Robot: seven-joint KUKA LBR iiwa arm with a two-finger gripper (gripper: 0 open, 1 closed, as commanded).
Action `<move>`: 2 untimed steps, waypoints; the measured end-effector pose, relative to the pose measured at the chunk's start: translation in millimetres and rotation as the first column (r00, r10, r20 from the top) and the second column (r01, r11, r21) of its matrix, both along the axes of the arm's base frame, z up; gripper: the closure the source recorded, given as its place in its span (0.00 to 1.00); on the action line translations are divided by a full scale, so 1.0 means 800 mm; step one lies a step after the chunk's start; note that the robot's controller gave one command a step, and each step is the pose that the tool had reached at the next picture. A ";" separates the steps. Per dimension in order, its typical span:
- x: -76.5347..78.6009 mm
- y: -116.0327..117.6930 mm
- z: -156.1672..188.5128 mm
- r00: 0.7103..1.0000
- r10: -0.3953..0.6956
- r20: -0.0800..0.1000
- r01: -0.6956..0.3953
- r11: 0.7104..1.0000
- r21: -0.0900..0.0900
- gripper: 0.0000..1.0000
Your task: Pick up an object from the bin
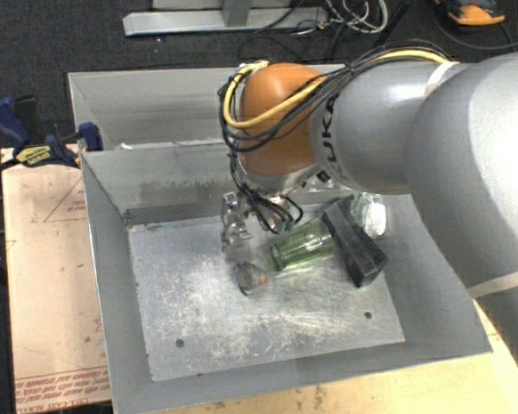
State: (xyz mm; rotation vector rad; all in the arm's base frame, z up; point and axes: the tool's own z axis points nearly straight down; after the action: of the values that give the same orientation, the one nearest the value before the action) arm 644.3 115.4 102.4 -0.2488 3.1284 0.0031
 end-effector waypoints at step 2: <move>-0.101 -0.078 0.047 0.998 -0.067 -0.003 0.067 0.998 -0.001 0.00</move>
Offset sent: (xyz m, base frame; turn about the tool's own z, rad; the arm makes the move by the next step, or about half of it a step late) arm 0.0000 0.0000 0.0000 0.0000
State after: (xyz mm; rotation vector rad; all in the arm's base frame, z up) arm 563.3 53.2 139.9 -0.1439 3.1379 0.0018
